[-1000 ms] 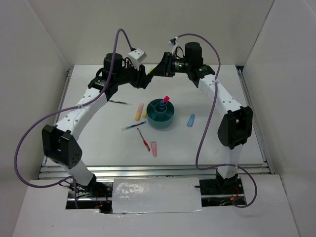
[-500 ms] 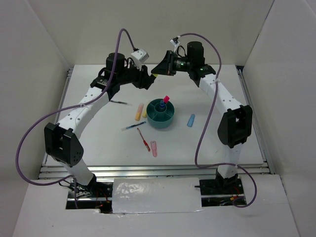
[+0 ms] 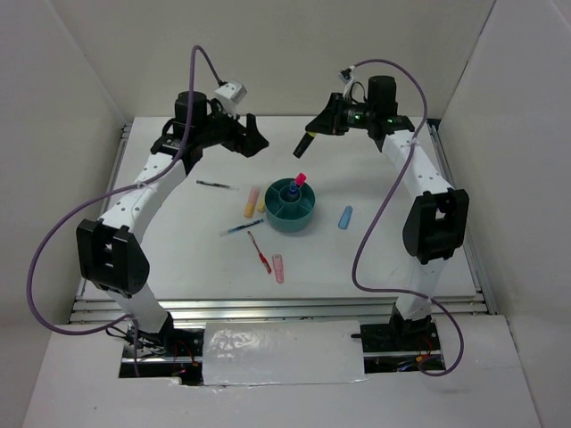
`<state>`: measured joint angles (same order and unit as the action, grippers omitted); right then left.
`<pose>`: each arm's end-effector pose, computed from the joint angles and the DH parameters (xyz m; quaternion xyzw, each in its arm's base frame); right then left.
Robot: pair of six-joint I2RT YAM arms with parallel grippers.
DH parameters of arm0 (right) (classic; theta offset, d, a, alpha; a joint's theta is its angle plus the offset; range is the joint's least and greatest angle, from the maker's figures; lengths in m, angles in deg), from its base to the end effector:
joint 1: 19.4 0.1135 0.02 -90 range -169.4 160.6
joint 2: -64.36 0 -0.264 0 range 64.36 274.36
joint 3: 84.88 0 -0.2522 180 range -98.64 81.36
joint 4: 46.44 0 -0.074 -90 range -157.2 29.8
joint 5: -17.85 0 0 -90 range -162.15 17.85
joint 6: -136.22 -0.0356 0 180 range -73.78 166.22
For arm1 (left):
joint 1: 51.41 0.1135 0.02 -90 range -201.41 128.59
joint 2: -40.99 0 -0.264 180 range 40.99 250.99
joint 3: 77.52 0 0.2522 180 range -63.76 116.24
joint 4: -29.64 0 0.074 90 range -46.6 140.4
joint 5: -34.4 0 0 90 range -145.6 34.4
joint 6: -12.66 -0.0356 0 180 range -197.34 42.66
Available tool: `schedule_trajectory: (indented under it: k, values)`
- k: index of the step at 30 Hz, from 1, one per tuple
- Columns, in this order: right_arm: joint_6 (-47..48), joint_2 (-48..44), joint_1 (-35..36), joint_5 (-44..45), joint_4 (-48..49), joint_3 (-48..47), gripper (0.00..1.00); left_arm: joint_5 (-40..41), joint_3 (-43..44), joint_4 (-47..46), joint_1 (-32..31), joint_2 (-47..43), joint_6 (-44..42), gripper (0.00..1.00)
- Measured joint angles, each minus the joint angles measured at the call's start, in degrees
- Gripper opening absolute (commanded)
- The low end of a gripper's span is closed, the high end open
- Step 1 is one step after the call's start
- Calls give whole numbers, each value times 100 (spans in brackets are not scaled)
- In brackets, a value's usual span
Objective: Sort the stationery into containers
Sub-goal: Place the pen in the storage box.
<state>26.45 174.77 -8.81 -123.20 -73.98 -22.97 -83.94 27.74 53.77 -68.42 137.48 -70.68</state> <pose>0.4399 0.1104 0.3619 -0.1877 0.7560 0.4761 0.4081 0.3782 -0.1334 0.3864 0.2174 0.7545 -0.3111 0.5354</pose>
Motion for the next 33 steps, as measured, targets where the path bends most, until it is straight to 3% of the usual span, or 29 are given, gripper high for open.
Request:
schedule_trajectory:
  k: [8, 22, 33]
  values:
    - [1231, 4, -94, 166, -680, 243, 0, -11, -37, -17, 387, 2, 103, 99]
    - [1880, 699, 293, 286, -881, -37, 0, -33, -304, 83, 577, 2, -129, 99]
    - [2511, 721, 560, 284, -1156, -68, 1, 42, -568, 125, 798, 2, -203, 99]
